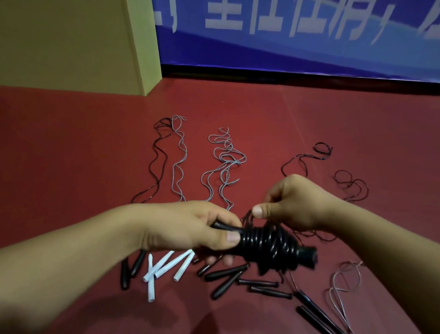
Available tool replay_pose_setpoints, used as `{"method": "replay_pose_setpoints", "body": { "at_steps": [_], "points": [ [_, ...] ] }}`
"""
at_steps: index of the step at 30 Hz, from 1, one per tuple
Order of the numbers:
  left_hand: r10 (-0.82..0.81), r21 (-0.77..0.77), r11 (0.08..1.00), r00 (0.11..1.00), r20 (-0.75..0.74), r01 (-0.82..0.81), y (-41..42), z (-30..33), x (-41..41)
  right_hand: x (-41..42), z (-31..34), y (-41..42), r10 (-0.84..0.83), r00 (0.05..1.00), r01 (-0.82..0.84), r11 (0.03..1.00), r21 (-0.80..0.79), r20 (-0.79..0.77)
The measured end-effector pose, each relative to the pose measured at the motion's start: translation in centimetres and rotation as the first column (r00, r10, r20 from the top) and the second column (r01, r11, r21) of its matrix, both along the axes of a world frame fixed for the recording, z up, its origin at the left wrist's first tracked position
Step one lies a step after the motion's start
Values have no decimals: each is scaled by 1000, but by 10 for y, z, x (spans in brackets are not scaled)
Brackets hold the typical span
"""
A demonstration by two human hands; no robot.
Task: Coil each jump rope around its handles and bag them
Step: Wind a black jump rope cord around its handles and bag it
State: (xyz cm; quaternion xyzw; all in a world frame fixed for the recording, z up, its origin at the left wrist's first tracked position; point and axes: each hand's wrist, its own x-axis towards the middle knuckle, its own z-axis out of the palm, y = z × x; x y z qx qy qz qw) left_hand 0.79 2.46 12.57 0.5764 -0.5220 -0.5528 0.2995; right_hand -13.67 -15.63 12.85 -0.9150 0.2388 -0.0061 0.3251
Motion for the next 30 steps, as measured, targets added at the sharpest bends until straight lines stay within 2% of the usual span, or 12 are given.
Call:
{"method": "replay_pose_setpoints", "body": {
  "at_steps": [2, 4, 7, 9, 12, 16, 21, 26, 30],
  "points": [
    [92, 33, 996, 978, -185, -87, -1, 1, 1, -5, 2, 3, 29, 996, -41, 990, 138, 85],
    [209, 46, 978, 915, -346, -206, -3, 3, 2, -5, 3, 6, 22, 983, -64, 971, 231, 180],
    [385, 86, 914, 783, -488, -396, -5, 7, 4, 1, 3, 17, -98, 984, 39, 936, 351, 151],
    [500, 116, 847, 701, -508, -520, -8, 10, 5, 5, 4, 25, -63, 993, 19, 924, 381, 102],
    [641, 151, 739, 617, -457, -656, -12, 8, 7, 11, 10, 37, 28, 998, -52, 889, 456, 59],
    [713, 125, 692, 646, -275, -711, -15, 2, 9, 15, 10, 48, 109, 994, -101, 884, 456, 9],
    [782, 59, 620, 611, -123, -782, -13, -2, 16, 16, 4, 52, 78, 997, -71, 875, 478, 5],
    [815, -65, 577, 579, -22, -814, -13, -6, 18, 16, 7, 59, 118, 993, -117, 962, 247, 11],
    [832, -168, 552, 552, 51, -817, -17, -10, 16, 15, 9, 72, 188, 982, -187, 981, 59, -6]
  ]
}}
